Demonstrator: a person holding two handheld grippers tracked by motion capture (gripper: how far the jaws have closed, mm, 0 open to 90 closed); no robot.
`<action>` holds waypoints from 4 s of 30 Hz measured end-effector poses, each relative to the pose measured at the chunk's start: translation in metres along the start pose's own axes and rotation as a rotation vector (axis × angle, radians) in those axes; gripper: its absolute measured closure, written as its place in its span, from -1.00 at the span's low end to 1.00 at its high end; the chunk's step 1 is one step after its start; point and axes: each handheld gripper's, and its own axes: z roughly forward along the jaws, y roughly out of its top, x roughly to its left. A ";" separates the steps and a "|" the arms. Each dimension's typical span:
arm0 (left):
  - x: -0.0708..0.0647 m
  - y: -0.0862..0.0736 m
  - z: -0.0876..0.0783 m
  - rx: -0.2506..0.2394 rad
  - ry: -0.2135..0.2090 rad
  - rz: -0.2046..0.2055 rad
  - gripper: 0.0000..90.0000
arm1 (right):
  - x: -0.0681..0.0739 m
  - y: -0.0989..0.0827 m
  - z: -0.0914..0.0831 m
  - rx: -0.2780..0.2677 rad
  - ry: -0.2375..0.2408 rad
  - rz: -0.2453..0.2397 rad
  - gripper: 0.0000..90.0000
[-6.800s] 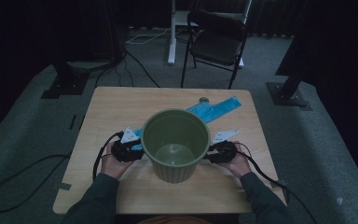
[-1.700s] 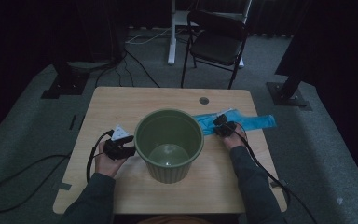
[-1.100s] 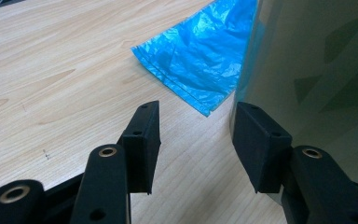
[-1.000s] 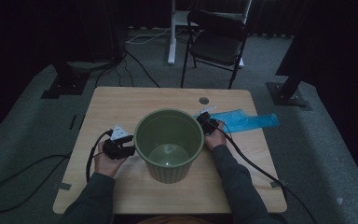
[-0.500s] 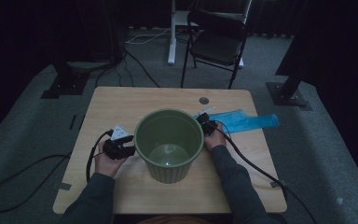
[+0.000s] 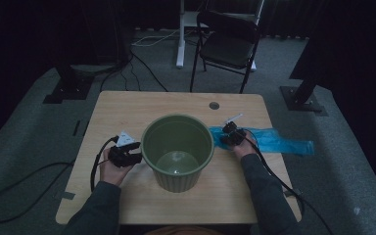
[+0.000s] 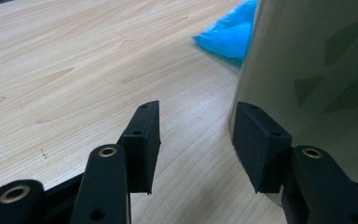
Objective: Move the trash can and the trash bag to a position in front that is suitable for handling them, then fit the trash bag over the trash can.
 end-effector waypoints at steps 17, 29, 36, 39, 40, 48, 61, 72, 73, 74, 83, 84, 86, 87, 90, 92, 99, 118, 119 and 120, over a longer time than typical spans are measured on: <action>0.000 0.000 -0.001 -0.002 0.002 -0.004 0.14 | -0.012 -0.052 -0.035 0.050 0.067 -0.150 0.99; 0.000 0.000 0.001 0.001 0.000 -0.004 0.14 | -0.006 -0.085 -0.057 0.062 0.199 -0.355 0.99; 0.000 0.000 0.000 -0.001 0.001 -0.006 0.14 | 0.011 -0.089 -0.062 0.094 0.261 -0.459 0.99; 0.000 0.000 0.000 -0.001 0.001 -0.007 0.14 | 0.017 -0.094 -0.066 0.106 0.293 -0.506 0.98; 0.000 0.000 0.000 -0.001 0.001 -0.007 0.14 | 0.017 -0.094 -0.066 0.106 0.293 -0.506 0.98; -0.001 0.000 0.001 -0.001 -0.002 -0.010 0.14 | -0.001 -0.089 -0.080 -0.075 0.281 -0.281 0.39; -0.001 0.000 0.001 0.001 -0.002 -0.005 0.14 | 0.016 -0.081 -0.047 -0.025 0.052 -0.079 0.23; -0.002 0.000 0.001 -0.001 -0.002 -0.005 0.14 | -0.008 -0.086 -0.051 -0.011 0.060 -0.050 0.98; -0.001 0.000 0.002 0.001 -0.002 -0.005 0.14 | -0.009 -0.088 -0.052 -0.012 0.069 -0.064 0.98; -0.001 0.000 0.002 0.000 -0.001 -0.006 0.14 | -0.008 -0.091 -0.054 -0.014 0.089 -0.087 0.99; -0.004 0.001 0.004 0.002 -0.004 -0.002 0.14 | 0.035 -0.093 -0.055 -0.028 0.262 -0.327 0.98; -0.004 0.001 0.004 0.002 -0.004 -0.002 0.14 | 0.042 -0.092 -0.055 -0.029 0.284 -0.362 0.98; -0.003 0.001 0.004 0.001 -0.006 -0.003 0.14 | 0.054 -0.089 -0.054 -0.029 0.312 -0.419 0.97; -0.003 0.001 0.004 0.002 -0.006 -0.003 0.14 | 0.059 -0.088 -0.053 -0.029 0.315 -0.437 0.94; -0.003 0.001 0.004 0.001 -0.007 -0.003 0.14 | 0.072 -0.082 -0.051 -0.031 0.294 -0.462 0.65; -0.003 0.001 0.004 0.000 -0.006 -0.005 0.13 | 0.074 -0.078 -0.049 -0.027 0.293 -0.434 0.50; -0.001 0.001 0.003 -0.002 -0.003 -0.007 0.13 | 0.063 -0.078 -0.076 -0.142 0.238 -0.332 0.33; 0.000 0.001 0.001 -0.007 0.001 -0.008 0.13 | 0.025 -0.109 -0.103 -0.180 0.032 -0.033 0.11; 0.000 0.001 0.001 -0.010 0.001 -0.010 0.13 | 0.025 -0.110 -0.101 -0.175 0.027 -0.034 0.05; 0.000 0.001 0.001 -0.010 0.001 -0.010 0.13 | 0.026 -0.110 -0.100 -0.171 0.024 -0.037 0.04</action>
